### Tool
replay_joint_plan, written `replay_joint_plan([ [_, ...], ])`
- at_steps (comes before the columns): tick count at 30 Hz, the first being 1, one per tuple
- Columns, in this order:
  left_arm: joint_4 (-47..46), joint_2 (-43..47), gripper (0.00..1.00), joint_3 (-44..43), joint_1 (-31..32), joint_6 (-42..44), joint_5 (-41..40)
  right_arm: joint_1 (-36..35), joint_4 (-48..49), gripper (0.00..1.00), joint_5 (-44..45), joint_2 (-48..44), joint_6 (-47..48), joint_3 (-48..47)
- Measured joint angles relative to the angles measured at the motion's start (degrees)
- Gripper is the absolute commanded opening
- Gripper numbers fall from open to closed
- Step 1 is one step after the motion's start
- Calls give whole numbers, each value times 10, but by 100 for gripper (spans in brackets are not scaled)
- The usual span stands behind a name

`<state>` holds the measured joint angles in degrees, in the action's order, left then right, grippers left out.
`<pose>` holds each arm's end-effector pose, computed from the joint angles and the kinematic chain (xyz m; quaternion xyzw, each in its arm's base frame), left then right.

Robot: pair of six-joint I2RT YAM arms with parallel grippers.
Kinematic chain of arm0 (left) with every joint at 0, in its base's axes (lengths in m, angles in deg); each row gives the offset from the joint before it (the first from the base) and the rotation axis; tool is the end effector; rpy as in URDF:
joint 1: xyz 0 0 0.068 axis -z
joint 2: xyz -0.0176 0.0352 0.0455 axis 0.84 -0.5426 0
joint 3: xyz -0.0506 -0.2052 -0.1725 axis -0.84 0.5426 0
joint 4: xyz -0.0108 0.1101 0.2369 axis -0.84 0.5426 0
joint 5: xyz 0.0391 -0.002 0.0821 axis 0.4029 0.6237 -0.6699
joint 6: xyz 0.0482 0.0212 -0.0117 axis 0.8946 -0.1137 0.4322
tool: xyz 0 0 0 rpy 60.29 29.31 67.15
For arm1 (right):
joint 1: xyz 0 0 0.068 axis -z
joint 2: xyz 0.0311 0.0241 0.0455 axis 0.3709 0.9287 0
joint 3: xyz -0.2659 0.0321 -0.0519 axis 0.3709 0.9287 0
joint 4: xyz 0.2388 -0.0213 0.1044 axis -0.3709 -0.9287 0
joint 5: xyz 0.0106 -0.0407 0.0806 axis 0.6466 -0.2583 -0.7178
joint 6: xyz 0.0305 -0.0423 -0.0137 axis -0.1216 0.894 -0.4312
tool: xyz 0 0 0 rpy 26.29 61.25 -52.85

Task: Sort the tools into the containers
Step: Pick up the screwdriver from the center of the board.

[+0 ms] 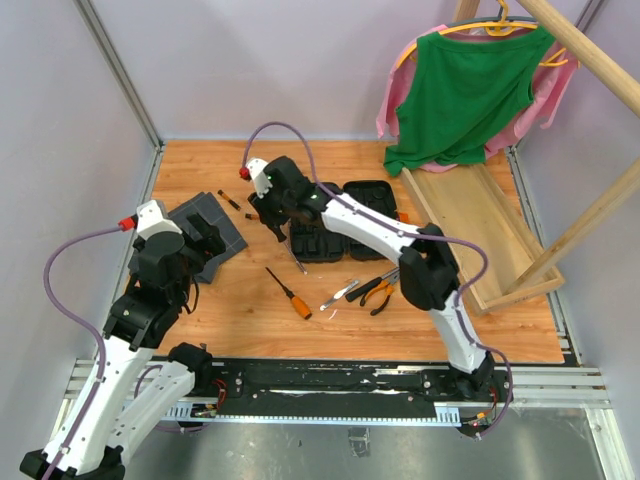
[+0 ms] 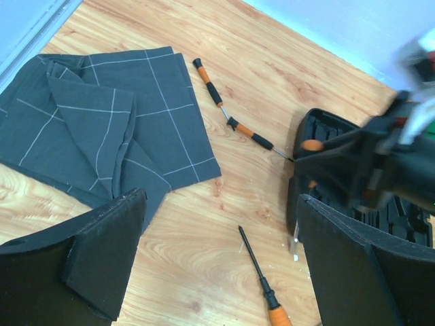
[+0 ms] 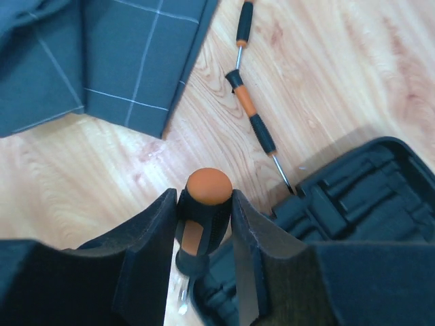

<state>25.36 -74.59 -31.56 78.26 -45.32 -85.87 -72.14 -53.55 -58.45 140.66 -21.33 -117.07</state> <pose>0.1219 -0.0272 0.3379 -0.2169 0.7758 -0.0371 0.5913 0.3356 0.4118 0.2619 -0.4143 0.7739 0.2410 0.4140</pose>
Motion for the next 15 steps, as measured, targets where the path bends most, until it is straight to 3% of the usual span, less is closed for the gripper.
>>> replay_joint_plan([
  [8,-22,2,96,10,0,5,35,10,83,25,-10,-206,-46,193],
  [15,-89,-22,96,27,0,20,146,43,126,24,-7,-343,-90,354],
])
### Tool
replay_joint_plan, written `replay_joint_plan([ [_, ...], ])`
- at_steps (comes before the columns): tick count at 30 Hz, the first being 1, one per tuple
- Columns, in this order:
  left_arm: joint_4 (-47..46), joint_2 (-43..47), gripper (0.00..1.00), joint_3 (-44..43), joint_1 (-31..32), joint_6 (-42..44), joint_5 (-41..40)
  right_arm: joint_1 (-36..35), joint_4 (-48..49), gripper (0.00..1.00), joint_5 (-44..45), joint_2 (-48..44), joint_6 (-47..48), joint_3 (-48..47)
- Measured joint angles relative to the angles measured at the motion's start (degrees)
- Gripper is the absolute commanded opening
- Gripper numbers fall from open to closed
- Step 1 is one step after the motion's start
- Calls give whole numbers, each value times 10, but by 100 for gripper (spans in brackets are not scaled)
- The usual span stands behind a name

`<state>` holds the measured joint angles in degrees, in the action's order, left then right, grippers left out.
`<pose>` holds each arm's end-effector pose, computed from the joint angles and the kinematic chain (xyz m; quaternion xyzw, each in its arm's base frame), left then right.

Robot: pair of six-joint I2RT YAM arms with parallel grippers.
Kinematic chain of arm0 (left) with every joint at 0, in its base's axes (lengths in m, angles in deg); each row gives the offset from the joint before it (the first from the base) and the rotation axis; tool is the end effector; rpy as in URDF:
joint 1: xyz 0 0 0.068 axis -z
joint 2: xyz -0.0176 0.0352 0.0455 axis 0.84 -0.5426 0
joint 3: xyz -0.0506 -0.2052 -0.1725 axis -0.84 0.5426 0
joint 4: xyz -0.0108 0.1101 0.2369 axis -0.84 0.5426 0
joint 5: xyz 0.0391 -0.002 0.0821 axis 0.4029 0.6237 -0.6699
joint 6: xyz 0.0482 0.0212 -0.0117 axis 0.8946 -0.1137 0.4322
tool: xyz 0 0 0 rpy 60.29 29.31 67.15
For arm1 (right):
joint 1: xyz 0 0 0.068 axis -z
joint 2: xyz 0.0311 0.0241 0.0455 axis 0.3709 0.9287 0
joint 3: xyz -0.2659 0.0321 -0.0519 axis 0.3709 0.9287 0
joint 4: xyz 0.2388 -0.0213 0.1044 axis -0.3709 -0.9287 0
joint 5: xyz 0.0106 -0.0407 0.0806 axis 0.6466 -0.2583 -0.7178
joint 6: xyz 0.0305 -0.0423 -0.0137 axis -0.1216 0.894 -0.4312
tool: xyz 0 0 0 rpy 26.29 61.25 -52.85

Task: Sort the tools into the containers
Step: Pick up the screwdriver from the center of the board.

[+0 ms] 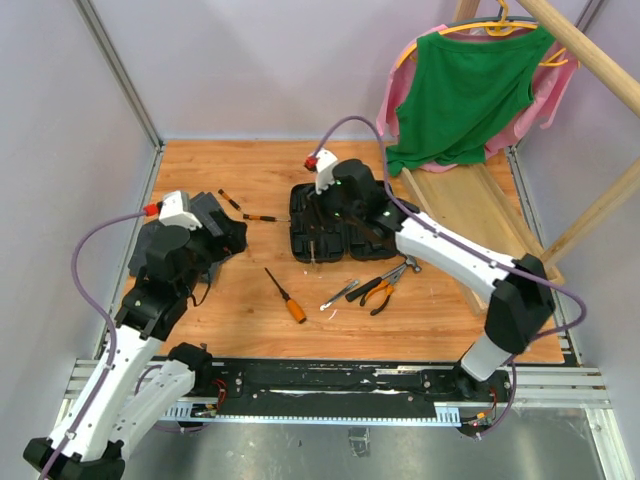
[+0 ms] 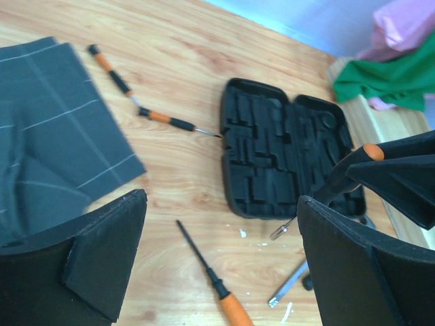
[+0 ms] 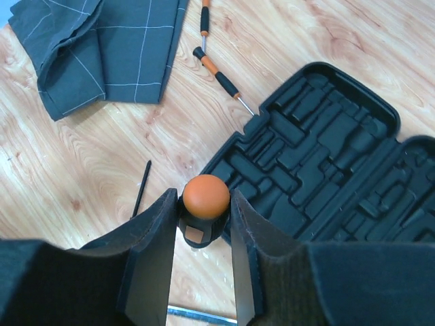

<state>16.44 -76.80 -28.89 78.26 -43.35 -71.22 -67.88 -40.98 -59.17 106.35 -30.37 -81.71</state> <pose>0.1381 -0.0424 0.3326 -0.1367 0.7852 -0.1411 0.5873 0.2719 0.2893 0.3356 -0.3123 0.7643 0.2979 0.4791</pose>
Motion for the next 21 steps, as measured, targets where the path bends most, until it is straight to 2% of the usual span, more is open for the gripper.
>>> replay_joint_plan([
  [5,-69,-34,94,17,0,13,98,24,28,23,-1,-95,-37,90],
  [9,-127,-68,94,38,12,14,165,71,66,22,-40,-169,-89,165],
  [16,-219,-148,93,47,138,39,211,218,141,22,-196,-209,-199,267],
  [21,-262,-218,88,47,193,64,226,251,143,22,-269,-234,-228,299],
])
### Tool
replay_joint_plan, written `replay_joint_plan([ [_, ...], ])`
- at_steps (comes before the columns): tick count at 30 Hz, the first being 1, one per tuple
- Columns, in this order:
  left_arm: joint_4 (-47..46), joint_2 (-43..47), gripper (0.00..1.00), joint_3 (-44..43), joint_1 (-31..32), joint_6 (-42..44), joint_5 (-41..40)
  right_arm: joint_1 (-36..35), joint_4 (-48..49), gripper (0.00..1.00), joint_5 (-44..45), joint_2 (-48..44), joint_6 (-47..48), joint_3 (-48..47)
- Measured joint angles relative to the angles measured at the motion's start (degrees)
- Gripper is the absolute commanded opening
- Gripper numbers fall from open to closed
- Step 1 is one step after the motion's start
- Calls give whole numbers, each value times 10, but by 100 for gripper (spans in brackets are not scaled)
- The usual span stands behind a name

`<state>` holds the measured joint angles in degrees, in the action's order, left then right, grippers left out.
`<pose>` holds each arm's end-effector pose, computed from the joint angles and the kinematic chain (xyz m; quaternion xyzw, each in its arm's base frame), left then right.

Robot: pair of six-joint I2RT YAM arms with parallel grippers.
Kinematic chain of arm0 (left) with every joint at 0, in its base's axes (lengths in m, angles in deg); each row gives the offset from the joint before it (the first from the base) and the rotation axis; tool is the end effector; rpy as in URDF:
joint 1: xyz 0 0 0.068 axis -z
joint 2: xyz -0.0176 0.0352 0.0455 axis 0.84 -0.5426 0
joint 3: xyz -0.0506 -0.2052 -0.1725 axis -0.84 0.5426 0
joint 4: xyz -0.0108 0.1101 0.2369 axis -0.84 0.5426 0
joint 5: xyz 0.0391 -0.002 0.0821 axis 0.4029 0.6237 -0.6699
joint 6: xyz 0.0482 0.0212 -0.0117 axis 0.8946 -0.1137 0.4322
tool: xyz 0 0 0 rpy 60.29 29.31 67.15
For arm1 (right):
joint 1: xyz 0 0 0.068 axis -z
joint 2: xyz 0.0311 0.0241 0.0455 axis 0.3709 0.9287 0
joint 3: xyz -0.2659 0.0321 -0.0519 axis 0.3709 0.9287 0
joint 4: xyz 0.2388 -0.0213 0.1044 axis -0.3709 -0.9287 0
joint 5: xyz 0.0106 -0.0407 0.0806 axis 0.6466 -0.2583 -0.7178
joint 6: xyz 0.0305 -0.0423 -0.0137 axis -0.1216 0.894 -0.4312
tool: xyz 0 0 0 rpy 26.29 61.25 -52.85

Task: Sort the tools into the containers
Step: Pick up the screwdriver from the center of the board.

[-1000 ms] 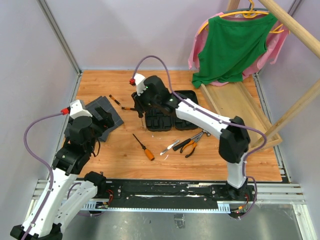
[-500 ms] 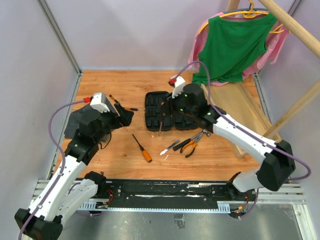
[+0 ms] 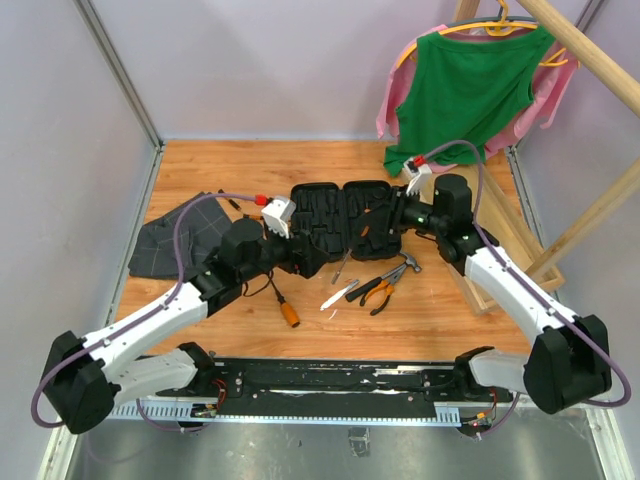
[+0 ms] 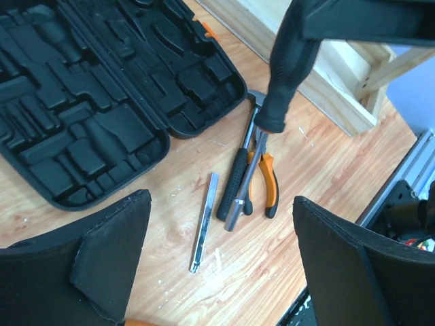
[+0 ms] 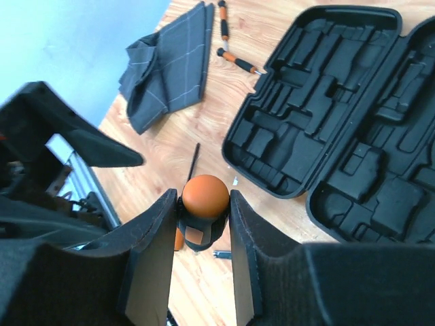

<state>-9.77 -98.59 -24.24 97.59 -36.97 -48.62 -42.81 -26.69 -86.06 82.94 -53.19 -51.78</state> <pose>0.1770 -0.1557 0.2860 0.1590 0.7856 -0.3434 0.4896 0.2613 0.1220 0.3100 -0.1260 0.7629 0.4620 0.4343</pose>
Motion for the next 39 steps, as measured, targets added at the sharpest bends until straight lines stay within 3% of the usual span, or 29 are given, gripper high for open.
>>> replay_joint_plan([
  [7,-36,-46,86,0,29,38,17,21,14,21,-83,-50,-26,3],
  [13,-72,-51,77,0,43,50,68,21,16,21,-114,-54,-39,0],
  [30,-104,-71,35,1,70,37,114,21,67,22,-144,-53,-101,0],
  [35,-105,-71,4,1,71,27,110,21,70,24,-147,-52,-105,0],
  [39,-106,-71,1,1,74,18,104,21,70,27,-145,-50,-105,0],
])
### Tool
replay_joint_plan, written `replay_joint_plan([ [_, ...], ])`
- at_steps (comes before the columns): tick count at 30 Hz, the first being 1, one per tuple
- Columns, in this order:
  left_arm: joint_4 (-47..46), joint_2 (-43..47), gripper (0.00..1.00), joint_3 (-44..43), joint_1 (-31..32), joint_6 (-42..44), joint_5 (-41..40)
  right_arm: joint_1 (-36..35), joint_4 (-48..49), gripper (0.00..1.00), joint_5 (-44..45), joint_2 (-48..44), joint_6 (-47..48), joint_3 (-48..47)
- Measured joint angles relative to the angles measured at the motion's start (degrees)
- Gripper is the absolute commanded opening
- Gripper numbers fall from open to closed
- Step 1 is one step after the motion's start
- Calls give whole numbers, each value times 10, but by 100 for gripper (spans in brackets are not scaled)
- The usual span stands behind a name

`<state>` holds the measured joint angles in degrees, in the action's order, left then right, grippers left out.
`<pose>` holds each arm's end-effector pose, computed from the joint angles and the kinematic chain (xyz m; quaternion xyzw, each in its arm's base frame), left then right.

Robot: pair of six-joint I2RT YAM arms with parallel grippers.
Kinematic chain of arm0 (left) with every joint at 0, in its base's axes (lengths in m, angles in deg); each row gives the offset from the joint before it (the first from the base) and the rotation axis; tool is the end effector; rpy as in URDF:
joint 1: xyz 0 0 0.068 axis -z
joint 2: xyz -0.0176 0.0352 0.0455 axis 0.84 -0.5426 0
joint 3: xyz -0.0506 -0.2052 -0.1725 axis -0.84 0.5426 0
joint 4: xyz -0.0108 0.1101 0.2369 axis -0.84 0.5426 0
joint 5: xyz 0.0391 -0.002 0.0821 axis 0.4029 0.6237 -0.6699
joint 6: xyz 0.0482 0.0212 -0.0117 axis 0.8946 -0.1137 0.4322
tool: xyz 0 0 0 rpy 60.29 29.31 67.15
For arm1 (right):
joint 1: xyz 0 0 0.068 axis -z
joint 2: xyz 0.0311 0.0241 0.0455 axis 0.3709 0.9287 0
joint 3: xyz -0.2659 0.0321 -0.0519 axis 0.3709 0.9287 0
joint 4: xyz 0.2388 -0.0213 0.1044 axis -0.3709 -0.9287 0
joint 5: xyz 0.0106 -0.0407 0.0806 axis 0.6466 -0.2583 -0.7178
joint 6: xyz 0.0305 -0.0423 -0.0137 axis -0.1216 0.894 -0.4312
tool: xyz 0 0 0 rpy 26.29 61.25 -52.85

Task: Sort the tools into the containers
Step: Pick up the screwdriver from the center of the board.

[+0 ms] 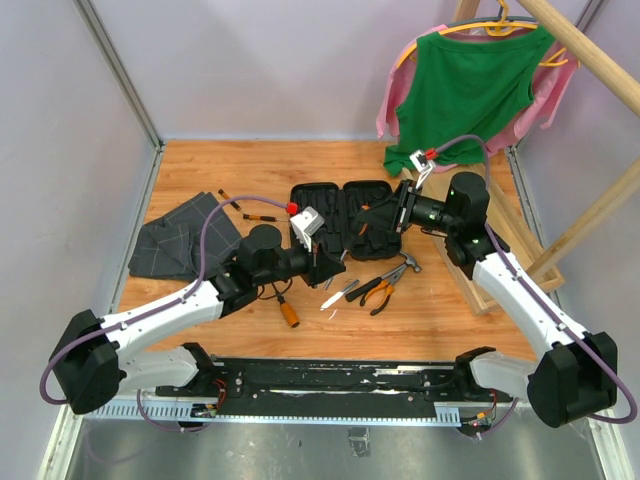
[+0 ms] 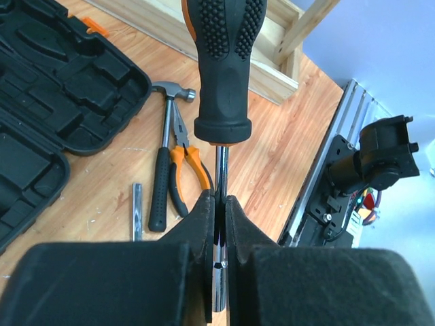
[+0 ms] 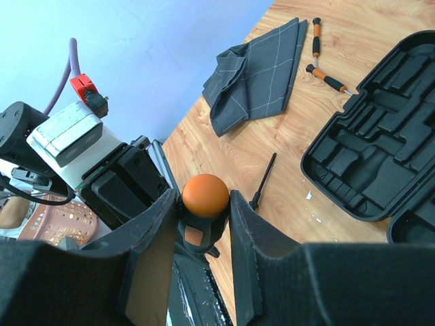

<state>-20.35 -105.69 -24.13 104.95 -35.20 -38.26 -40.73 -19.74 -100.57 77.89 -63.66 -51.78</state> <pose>0.1675 -0.1997 0.2768 0.2705 0.7328 -0.4346 0.4482 0.2414 0.1113 0.3454 -0.1636 0.6951 0.5704 0.4059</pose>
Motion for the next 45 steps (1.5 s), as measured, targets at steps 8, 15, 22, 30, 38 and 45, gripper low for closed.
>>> replay_joint_plan([
  [8,3,0,0,0,1,-17,-18,0,-4,60,9,1,4,0],
  [15,5,0,0,0,1,-20,-37,0,-20,71,36,-5,14,0],
  [22,3,11,1,10,1,-28,-63,0,-28,75,94,-52,16,12],
  [30,4,14,1,13,1,-45,-90,-40,-23,78,200,-110,15,66],
  [38,5,21,1,13,1,-49,-99,-104,29,77,263,-121,6,117],
  [45,5,24,1,13,1,-55,-94,-120,89,73,271,-115,-10,135],
])
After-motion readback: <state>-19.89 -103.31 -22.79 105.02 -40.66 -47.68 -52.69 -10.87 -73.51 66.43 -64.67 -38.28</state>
